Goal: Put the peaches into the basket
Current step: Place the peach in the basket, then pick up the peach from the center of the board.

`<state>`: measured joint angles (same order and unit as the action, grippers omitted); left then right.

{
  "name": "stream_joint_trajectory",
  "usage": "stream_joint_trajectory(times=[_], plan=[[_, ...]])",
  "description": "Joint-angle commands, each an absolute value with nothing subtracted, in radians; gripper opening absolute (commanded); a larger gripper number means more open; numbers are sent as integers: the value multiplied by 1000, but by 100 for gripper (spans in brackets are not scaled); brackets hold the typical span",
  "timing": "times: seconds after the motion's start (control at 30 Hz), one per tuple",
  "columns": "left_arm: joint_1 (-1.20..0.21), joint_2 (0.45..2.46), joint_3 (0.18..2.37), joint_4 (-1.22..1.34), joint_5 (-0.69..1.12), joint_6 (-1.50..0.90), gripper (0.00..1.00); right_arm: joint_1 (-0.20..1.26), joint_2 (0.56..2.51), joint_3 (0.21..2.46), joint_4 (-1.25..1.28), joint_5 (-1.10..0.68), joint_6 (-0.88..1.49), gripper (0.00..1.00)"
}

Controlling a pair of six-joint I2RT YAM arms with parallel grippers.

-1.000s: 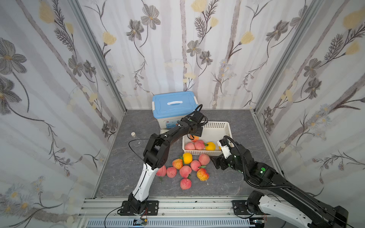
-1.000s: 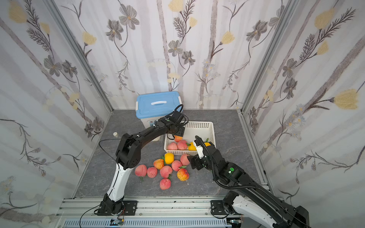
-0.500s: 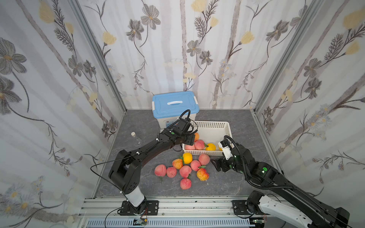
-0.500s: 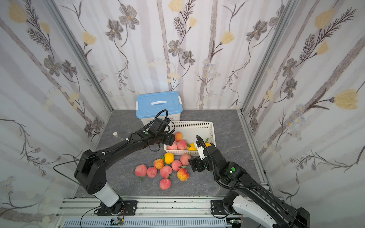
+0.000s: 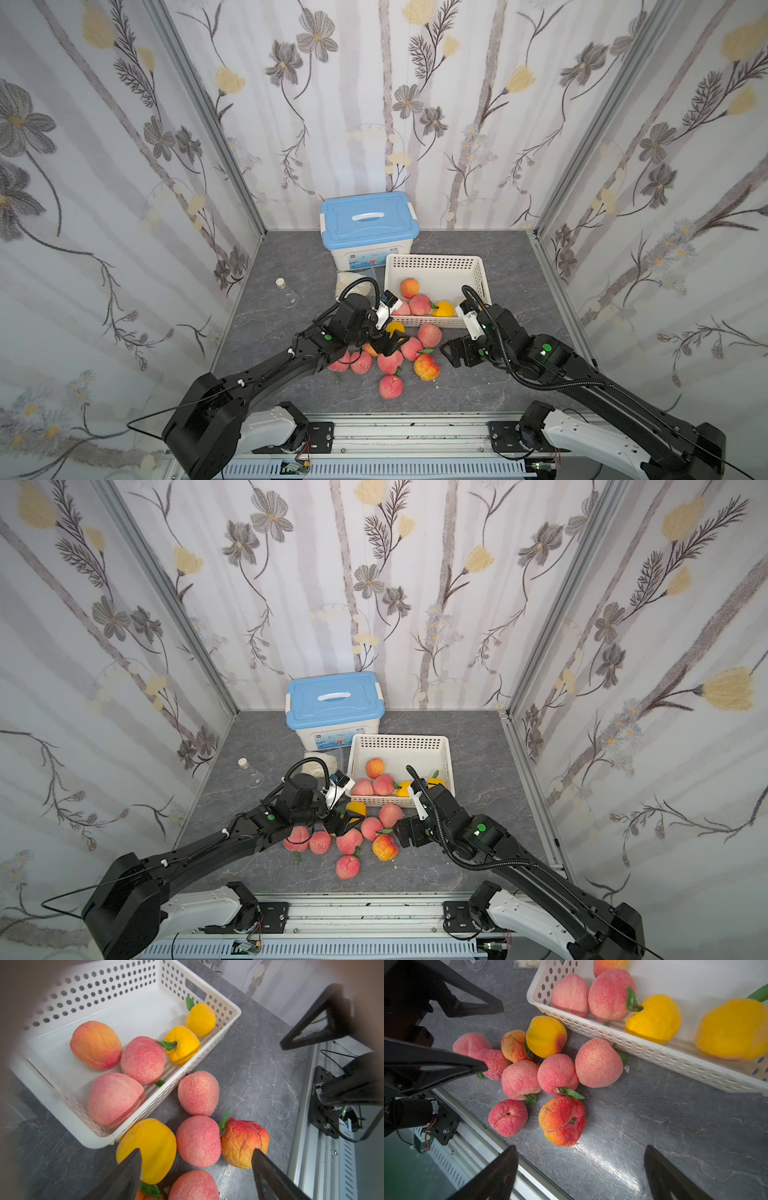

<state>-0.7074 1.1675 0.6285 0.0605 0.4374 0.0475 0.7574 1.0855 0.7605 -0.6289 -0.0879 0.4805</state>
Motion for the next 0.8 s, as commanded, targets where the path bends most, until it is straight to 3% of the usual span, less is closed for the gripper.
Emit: stream_joint_trajectory(times=[0.0, 0.27, 0.77], plan=[[-722, 1098, 603, 129, 503, 108, 85, 762, 1128, 782, -641, -153, 537, 95], [-864, 1072, 548, 116, 431, 124, 85, 844, 1265, 794, -613, -166, 613, 96], [-878, 1045, 534, 92, 344, 162, 85, 888, 1481, 776, -456, -266, 713, 93]])
